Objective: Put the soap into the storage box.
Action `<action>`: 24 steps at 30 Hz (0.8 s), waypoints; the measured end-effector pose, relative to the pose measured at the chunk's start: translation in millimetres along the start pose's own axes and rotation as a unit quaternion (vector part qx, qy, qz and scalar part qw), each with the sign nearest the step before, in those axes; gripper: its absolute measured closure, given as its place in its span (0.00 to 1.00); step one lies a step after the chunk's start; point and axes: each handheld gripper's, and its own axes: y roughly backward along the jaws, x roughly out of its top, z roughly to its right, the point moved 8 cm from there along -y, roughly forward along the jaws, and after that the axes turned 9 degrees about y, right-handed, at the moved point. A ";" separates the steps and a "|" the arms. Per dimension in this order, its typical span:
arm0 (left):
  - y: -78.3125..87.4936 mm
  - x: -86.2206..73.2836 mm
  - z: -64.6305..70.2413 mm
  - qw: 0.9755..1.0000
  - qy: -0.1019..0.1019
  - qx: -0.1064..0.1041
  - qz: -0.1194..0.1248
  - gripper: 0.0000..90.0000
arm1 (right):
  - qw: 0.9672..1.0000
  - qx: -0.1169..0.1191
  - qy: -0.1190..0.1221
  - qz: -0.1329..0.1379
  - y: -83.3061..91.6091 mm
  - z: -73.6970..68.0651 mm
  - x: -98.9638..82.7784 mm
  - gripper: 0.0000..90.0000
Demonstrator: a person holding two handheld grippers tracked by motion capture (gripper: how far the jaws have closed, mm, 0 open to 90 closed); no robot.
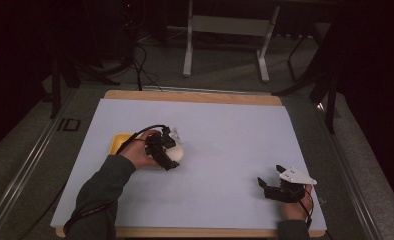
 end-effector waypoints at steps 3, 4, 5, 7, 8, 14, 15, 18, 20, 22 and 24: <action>1.4 -0.8 -2.1 1.000 0.005 0.001 0.004 0.27 | 1.000 0.000 0.000 0.000 0.0 -0.1 0.0 0.17; 2.0 -1.2 -2.6 1.000 0.007 0.001 0.005 0.27 | 1.000 0.000 0.001 0.001 0.0 0.0 0.1 0.17; 2.0 -1.2 -2.6 1.000 0.007 0.001 0.005 0.27 | 1.000 0.000 0.001 0.001 0.0 0.0 0.1 0.17; 3.9 -2.8 -5.2 1.000 0.009 0.003 0.005 0.27 | 1.000 0.000 0.000 0.000 0.1 0.0 0.0 0.17; 4.4 -3.5 -5.9 1.000 0.010 0.003 0.004 0.27 | 1.000 0.000 0.000 0.000 0.0 0.0 0.0 0.17; 6.8 -7.9 -10.9 1.000 0.012 0.010 -0.004 0.27 | 1.000 0.000 0.001 0.001 0.0 0.1 0.1 0.17; 7.3 -8.7 -11.7 1.000 0.013 0.009 -0.003 0.27 | 1.000 0.000 0.001 0.001 0.1 0.1 0.1 0.17; 9.0 -10.3 -14.3 1.000 0.017 0.013 -0.002 0.27 | 1.000 -0.001 0.001 0.001 0.0 0.1 0.1 0.17; 10.1 -11.2 -16.2 1.000 0.021 0.015 -0.001 0.27 | 1.000 -0.001 0.001 0.001 0.1 0.0 0.1 0.17; 10.9 -11.9 -17.3 1.000 0.022 0.017 0.000 0.27 | 1.000 0.000 0.001 0.001 0.0 0.1 0.1 0.17; 11.5 -12.5 -18.1 1.000 0.021 0.017 -0.001 0.27 | 1.000 0.000 0.001 0.001 0.0 0.1 0.1 0.17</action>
